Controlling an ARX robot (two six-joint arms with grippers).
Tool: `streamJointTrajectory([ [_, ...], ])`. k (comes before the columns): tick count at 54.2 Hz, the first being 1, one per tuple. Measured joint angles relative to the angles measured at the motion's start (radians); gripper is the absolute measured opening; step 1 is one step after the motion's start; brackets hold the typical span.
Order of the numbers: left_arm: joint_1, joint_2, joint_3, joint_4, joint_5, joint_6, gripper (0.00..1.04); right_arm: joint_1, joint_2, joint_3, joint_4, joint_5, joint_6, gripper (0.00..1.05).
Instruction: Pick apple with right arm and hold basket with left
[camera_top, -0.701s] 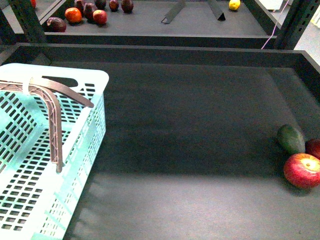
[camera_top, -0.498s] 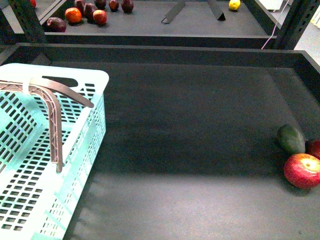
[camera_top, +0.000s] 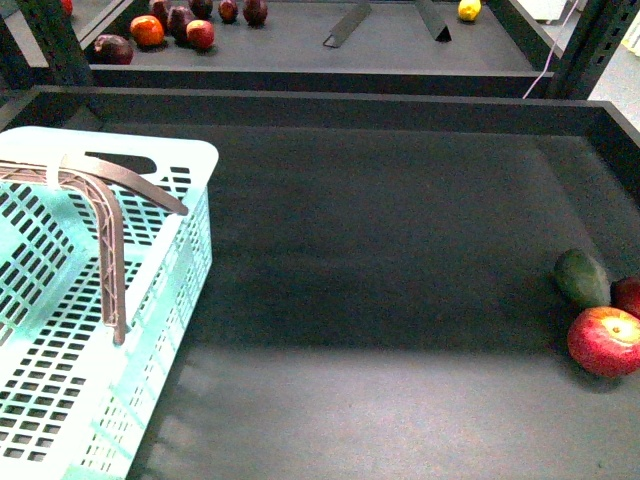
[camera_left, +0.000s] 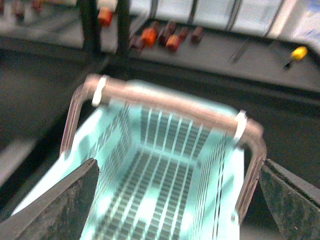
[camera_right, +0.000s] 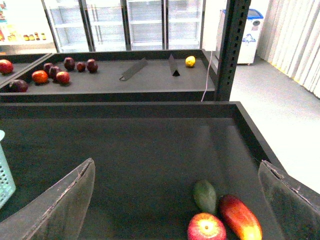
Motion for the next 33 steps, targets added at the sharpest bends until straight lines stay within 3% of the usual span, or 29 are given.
streamJointTrajectory([
  [9,0.016,0.246,0.048,0.172,0.058,-0.284,0.98,0.0,0.0,0.0,0.0,0.0,0.0,0.96],
  [20,0.171,0.822,0.261,0.5,0.252,-0.652,0.98,0.0,0.0,0.0,0.0,0.0,0.0,0.96],
  [33,0.203,1.237,0.449,0.601,0.294,-0.864,0.98,0.0,0.0,0.0,0.0,0.0,0.0,0.96],
])
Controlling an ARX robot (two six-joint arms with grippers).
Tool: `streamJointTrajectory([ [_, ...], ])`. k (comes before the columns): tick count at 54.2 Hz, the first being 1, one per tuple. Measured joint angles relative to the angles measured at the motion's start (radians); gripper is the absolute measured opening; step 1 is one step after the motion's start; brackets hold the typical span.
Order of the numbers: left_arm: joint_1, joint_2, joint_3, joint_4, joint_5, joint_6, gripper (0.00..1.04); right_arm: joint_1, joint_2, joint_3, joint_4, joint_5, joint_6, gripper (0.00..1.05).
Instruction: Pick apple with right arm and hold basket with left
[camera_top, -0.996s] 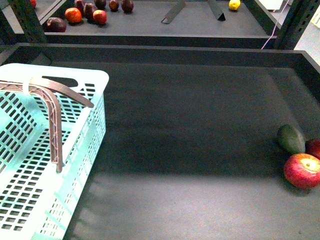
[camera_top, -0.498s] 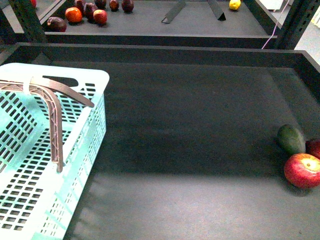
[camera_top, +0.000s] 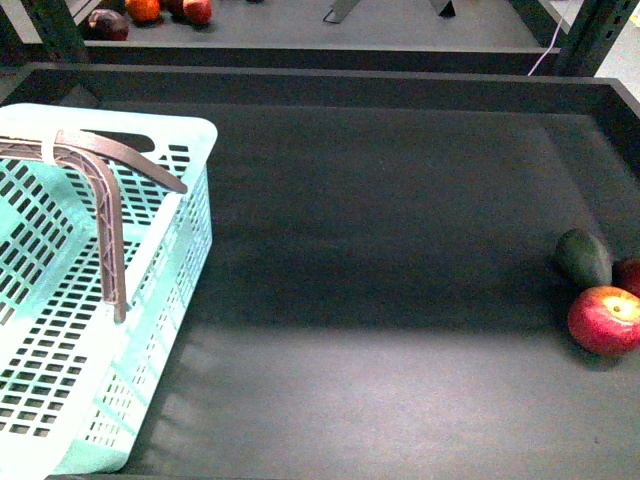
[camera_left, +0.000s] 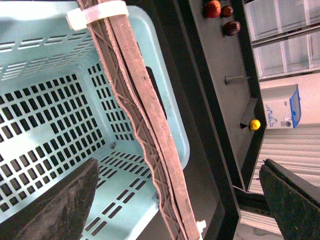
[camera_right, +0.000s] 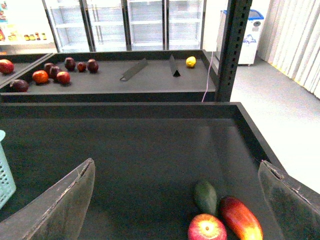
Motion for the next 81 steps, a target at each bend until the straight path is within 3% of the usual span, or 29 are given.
streamJointTrajectory([
  [19,-0.047,0.269,0.215,0.016,-0.006,-0.121,0.98,0.0,0.0,0.0,0.0,0.0,0.0,0.96],
  [52,-0.086,0.422,0.346,-0.035,-0.058,-0.174,0.97,0.0,0.0,0.0,0.0,0.0,0.0,0.96],
  [74,-0.091,0.451,0.367,-0.064,-0.096,-0.188,0.35,0.0,0.0,0.0,0.0,0.0,0.0,0.96],
  [78,-0.092,0.451,0.367,-0.081,-0.121,-0.146,0.18,0.0,0.0,0.0,0.0,0.0,0.0,0.96],
  [81,-0.093,0.449,0.367,-0.084,-0.119,-0.129,0.16,0.0,0.0,0.0,0.0,0.0,0.0,0.96],
])
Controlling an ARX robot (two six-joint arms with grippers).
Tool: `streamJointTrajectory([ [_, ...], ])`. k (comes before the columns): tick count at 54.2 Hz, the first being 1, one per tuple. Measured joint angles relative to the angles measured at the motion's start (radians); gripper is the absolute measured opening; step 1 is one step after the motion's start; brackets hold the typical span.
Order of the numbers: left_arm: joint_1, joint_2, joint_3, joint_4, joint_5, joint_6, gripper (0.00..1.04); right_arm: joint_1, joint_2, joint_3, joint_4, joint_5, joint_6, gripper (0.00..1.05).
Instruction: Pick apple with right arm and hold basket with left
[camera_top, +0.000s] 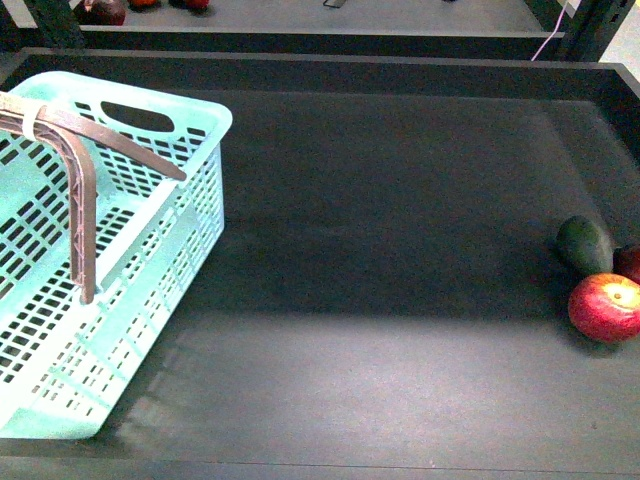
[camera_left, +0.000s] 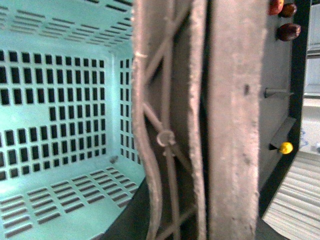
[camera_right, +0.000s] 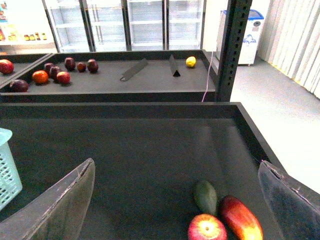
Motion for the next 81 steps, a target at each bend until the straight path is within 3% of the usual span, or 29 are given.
streamJointTrajectory([
  [22,-0.064,-0.114,0.013,-0.06,0.032,0.062,0.15,0.0,0.0,0.0,0.0,0.0,0.0,0.96],
  [59,-0.433,-0.221,0.178,-0.207,0.104,0.254,0.15,0.0,0.0,0.0,0.0,0.0,0.0,0.96],
  [72,-0.526,-0.249,0.187,-0.219,0.143,0.309,0.15,0.0,0.0,0.0,0.0,0.0,0.0,0.96],
  [81,-0.538,-0.253,0.186,-0.164,0.182,0.343,0.15,0.0,0.0,0.0,0.0,0.0,0.0,0.96],
])
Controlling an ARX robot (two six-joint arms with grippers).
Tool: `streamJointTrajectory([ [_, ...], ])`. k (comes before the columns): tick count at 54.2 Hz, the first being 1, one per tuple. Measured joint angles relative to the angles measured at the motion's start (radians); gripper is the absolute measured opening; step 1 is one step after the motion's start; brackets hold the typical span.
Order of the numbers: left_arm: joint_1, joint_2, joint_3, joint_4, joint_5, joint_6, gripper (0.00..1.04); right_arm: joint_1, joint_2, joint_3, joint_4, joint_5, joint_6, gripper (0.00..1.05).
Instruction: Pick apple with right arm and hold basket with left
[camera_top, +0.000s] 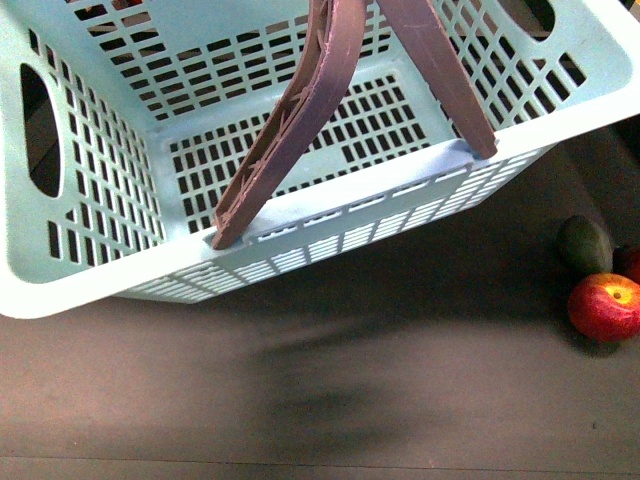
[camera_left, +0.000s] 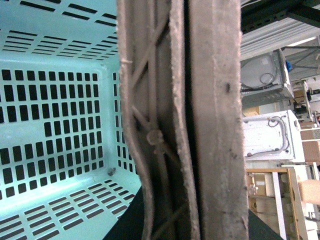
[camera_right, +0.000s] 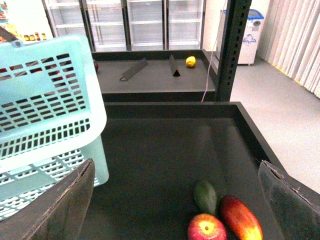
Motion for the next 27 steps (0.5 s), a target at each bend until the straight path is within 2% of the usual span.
streamJointTrajectory([
  [18,0.0,-0.002,-0.004,0.004,-0.001,0.011,0.15,0.002,0.005,0.002,-0.007,0.009,-0.002,0.96],
  [23,0.001,-0.002,-0.005,0.004,-0.002,0.013,0.15,0.002,0.146,0.099,-0.253,0.097,-0.062,0.96],
  [27,0.002,-0.003,-0.006,0.004,0.0,0.012,0.15,-0.037,0.272,0.14,-0.344,0.077,-0.1,0.96],
])
